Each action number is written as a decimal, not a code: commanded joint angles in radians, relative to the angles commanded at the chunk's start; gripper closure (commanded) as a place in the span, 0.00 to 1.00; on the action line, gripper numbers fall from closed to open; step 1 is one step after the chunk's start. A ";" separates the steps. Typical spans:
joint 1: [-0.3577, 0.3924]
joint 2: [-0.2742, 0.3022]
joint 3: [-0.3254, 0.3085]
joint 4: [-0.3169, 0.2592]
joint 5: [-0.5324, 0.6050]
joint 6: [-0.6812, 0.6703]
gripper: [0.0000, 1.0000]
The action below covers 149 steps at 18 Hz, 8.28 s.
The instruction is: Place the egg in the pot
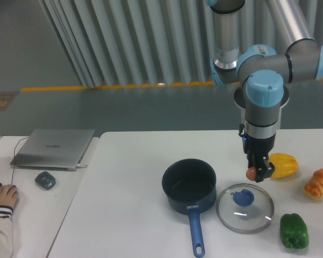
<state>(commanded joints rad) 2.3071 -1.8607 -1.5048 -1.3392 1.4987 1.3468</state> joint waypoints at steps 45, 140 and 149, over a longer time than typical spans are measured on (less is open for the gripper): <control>-0.258 -0.031 0.008 0.074 -0.087 -0.334 0.64; -0.328 -0.095 -0.003 0.152 0.015 -0.333 0.00; -0.313 -0.052 0.006 0.147 0.087 -0.290 0.00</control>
<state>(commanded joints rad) 1.9942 -1.9129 -1.4987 -1.1919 1.5860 1.0568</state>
